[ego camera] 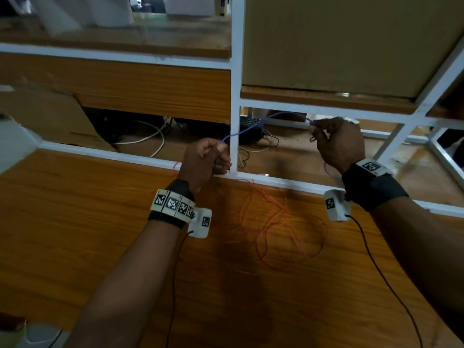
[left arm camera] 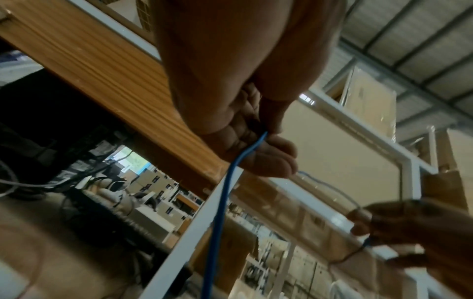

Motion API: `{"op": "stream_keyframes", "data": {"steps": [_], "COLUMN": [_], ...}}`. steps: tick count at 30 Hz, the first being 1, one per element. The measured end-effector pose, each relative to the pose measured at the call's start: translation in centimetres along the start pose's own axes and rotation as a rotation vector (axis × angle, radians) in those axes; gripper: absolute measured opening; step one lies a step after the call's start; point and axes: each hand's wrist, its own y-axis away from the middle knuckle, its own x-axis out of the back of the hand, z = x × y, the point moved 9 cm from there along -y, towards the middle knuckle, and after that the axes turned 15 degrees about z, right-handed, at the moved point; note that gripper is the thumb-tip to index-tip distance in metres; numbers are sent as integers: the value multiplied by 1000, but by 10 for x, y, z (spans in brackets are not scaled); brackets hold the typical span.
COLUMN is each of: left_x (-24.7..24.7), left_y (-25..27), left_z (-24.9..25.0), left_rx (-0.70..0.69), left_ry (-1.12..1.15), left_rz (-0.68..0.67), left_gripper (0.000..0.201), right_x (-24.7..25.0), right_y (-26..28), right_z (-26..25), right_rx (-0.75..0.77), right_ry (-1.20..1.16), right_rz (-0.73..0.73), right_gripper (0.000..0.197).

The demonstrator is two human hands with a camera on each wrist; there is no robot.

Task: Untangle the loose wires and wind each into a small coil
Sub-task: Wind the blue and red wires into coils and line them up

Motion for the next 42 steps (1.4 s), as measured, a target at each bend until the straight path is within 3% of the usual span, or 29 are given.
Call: {"op": "stream_keyframes", "data": {"steps": [5, 8, 10, 15, 20, 24, 27, 31, 34, 38, 40, 42], "left_x": [-33, -64, -76, -98, -98, -91, -100, -128, -141, -147, -163, -195], "left_y": [18, 43, 50, 53, 51, 53, 58, 58, 63, 77, 100, 136], "left_z": [32, 39, 44, 48, 44, 42, 58, 101, 115, 118, 112, 98], "left_rx": [120, 190, 201, 260, 357, 377, 348, 243, 88, -392, -603, -745], "left_ry": [209, 298, 337, 346, 470, 532, 523, 420, 230, 17, -104, -261], "left_rz": [-118, -217, -246, -299, -270, -250, -312, -436, -434, -254, -305, -468], "left_gripper": [33, 33, 31, 28, 18, 20, 29, 14, 19, 32, 36, 42], "right_x": [9, 20, 20, -18, -38, -37, -30, 17, 65, 110, 124, 139], "right_y": [28, 64, 93, 152, 159, 147, 144, 135, 140, 162, 173, 187], "right_z": [-10, -33, -52, -88, -96, -93, -105, -84, -63, -38, -18, 6], "right_rx": [-34, -60, -86, -91, -120, -214, -104, -144, -221, -436, -566, -672], "right_ry": [-98, -249, -382, -594, -625, -593, -621, -607, -655, -882, -982, -1018], "right_rz": [1, -55, -164, -493, -396, -249, -285, -236, -158, -103, -55, -6], "right_gripper": [48, 28, 23, 31, 20, 30, 15, 26, 28, 33, 34, 36]}}
